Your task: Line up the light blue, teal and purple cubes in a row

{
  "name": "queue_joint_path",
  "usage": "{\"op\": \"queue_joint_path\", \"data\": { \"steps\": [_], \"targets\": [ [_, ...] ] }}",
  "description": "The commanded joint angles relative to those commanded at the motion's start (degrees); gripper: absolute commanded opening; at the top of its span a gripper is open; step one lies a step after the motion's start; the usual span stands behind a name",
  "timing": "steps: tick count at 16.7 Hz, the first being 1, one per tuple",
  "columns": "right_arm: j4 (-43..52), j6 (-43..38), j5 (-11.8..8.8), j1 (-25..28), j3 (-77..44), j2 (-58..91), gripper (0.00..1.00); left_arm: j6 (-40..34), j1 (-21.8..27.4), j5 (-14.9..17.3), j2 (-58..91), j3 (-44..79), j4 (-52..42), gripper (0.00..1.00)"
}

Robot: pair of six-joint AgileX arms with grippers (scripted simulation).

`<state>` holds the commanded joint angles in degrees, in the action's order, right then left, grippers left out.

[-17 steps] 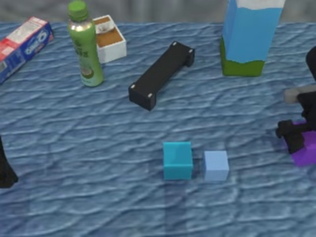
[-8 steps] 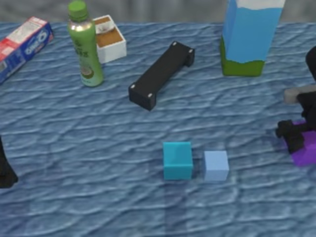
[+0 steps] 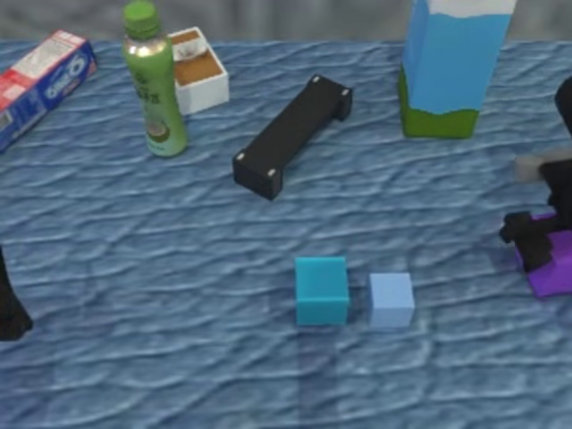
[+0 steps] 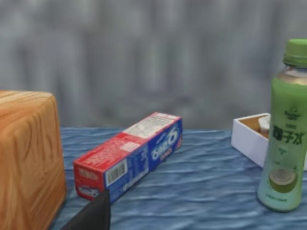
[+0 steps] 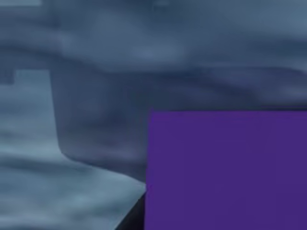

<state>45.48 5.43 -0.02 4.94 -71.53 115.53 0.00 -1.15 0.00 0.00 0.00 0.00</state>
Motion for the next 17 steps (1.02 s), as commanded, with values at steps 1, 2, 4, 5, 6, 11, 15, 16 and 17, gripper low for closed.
{"op": "queue_joint_path", "data": {
  "steps": [1,2,4,5,6,11,15,16,17],
  "targets": [
    [2.02,-0.03,-0.02,0.01,-1.06,-0.8,0.0,0.0,0.0,0.0,0.0,0.0,0.0,1.0],
    [4.56,-0.04,-0.03,0.04,-2.26,-1.75,0.0,0.0,0.0,0.0,0.0,0.0,0.0,1.0],
    [9.34,0.04,0.0,0.21,-4.69,-3.78,0.0,0.0,0.0,0.0,0.0,0.0,0.0,1.0],
    [10.91,0.07,0.01,0.29,-5.67,-4.69,0.0,0.0,0.0,0.0,0.0,0.0,0.0,1.0],
    [11.87,0.1,0.03,0.35,-6.29,-5.38,0.0,0.0,0.0,0.0,0.0,0.0,0.0,1.0],
    [12.13,-0.08,0.01,0.17,-6.46,-5.38,0.0,0.0,0.0,0.0,0.0,0.0,0.0,1.0],
    [15.67,-5.72,0.08,4.96,-12.75,-0.61,0.0,0.0,0.0,0.0,0.0,0.0,0.0,1.0],
    [17.29,-8.32,0.11,7.05,-15.84,1.53,0.0,0.0,0.0,0.0,0.0,0.0,0.0,1.0],
    [19.12,-11.27,0.15,9.4,-19.5,3.95,0.0,0.0,0.0,0.0,0.0,0.0,0.0,1.0]
  ]
}}
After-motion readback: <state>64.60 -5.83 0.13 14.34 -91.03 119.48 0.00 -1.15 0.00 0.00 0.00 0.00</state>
